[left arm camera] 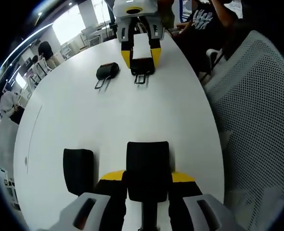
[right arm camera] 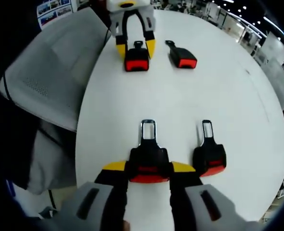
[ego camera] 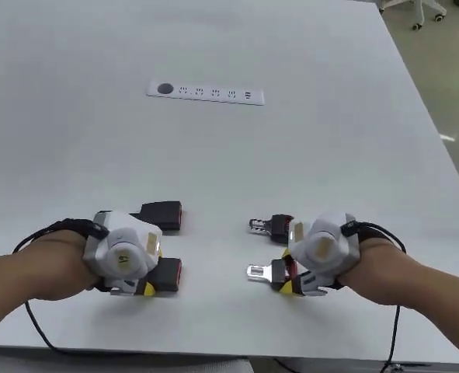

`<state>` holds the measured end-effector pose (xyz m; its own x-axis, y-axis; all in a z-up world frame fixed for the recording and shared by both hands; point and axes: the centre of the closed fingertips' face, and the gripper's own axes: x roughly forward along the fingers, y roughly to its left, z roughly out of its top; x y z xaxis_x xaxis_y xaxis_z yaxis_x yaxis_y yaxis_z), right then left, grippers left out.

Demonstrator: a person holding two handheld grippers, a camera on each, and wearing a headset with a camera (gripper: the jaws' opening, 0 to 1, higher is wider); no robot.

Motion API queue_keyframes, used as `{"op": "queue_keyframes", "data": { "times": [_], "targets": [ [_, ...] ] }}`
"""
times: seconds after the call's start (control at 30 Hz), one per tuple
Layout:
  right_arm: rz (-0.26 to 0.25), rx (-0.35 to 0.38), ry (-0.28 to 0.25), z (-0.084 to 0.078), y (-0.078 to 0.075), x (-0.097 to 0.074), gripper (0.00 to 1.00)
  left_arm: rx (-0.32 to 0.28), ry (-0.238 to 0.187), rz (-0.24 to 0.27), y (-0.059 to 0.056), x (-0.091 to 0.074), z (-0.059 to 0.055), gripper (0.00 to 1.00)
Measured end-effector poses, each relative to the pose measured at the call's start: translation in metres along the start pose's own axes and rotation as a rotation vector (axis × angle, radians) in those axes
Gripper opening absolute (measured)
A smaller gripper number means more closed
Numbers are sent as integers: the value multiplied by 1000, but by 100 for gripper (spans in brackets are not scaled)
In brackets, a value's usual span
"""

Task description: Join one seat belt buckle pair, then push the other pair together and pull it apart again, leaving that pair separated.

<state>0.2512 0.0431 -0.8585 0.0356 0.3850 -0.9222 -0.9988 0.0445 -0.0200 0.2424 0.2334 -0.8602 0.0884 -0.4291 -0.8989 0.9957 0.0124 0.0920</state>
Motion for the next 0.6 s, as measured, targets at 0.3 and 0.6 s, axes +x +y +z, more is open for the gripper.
{"op": "queue_keyframes", "data": {
  "times": [0.3, 0.6],
  "targets": [
    [12, -5, 1, 21, 4, 9, 34, -20, -2, 6, 0, 0, 0, 34],
    [31, -3, -9, 45, 10, 17, 34, -15, -1, 14, 0, 0, 0, 34]
  ]
}}
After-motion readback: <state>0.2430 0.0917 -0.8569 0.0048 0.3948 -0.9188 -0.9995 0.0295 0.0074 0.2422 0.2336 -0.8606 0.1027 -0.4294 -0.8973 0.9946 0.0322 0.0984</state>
